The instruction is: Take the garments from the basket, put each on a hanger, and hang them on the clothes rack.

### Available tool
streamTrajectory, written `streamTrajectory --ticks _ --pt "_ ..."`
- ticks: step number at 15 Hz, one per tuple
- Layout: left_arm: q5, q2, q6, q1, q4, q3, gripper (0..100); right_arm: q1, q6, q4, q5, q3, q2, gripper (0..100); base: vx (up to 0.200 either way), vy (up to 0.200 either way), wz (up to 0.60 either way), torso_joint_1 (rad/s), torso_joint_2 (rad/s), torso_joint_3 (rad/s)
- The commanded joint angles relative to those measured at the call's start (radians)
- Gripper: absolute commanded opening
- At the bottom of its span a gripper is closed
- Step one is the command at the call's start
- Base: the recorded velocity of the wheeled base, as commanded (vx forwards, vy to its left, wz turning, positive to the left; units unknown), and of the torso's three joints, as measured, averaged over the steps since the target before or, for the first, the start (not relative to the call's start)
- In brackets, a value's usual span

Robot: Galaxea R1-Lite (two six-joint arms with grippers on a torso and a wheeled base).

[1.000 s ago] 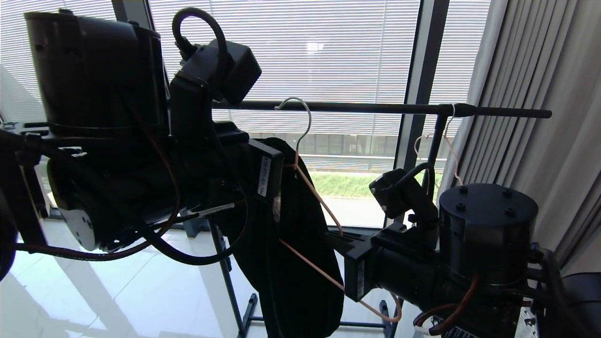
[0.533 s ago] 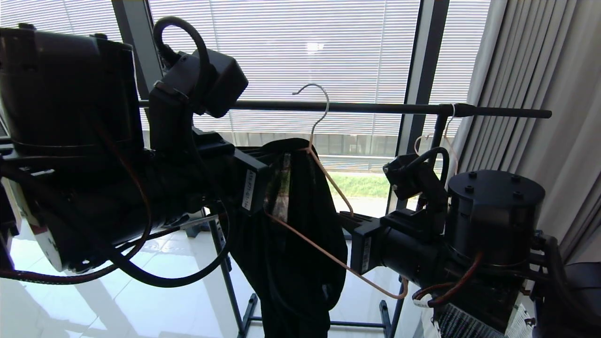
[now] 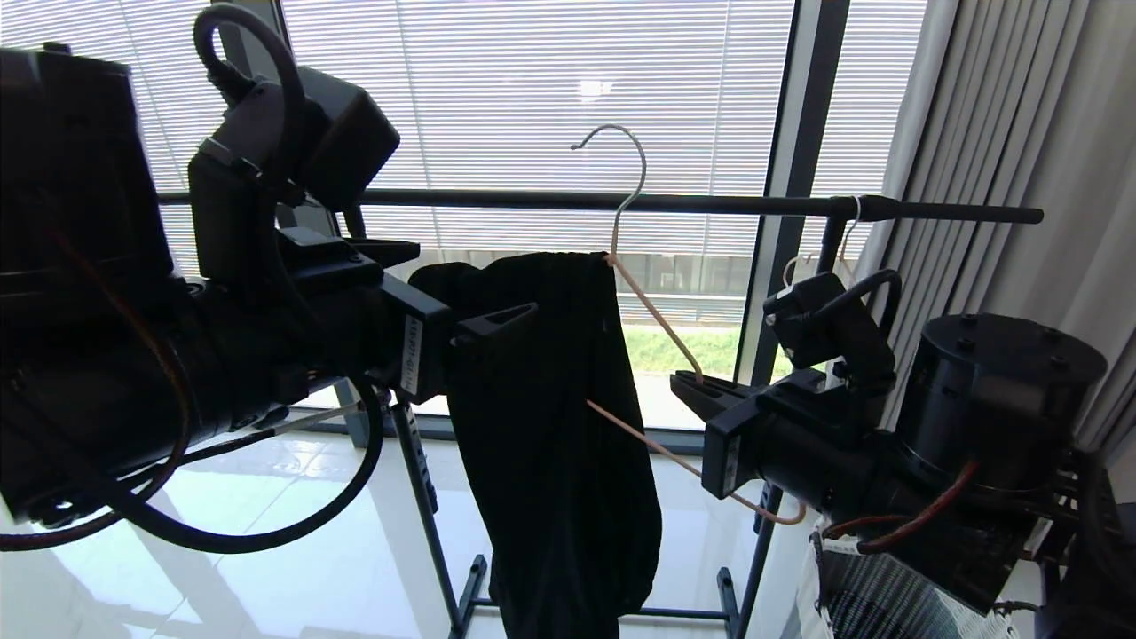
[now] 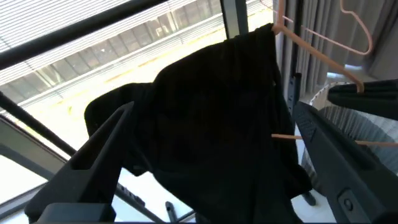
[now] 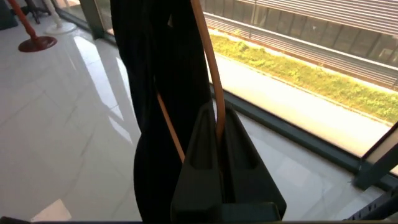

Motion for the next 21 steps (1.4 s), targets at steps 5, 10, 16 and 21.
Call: streamTrajectory --ticks 5,10,16,21 --pt "-0.224 -0.137 0.107 0.032 -0.004 0.145 100 -0.05 -0.112 0.0 0.234 0.232 -0.162 0 0.0 0.0 0.0 0.0 0.0 0.0" --pt "-0.419 -0.156 0.172 0.022 -0.006 0.279 100 0.012 -0.168 0.0 0.3 0.343 -0.222 0 0.0 0.0 0.0 0.0 0.0 0.0" --pt "-0.455 -0.156 0.202 -0.007 -0.006 0.386 100 0.088 -0.213 0.0 0.317 0.369 -0.252 0 0.0 0.0 0.0 0.0 0.0 0.0" --pt "-0.458 -0.147 0.204 -0.026 -0.006 0.428 100 0.145 -0.216 0.0 0.314 0.356 -0.266 0 0.0 0.0 0.0 0.0 0.0 0.0"
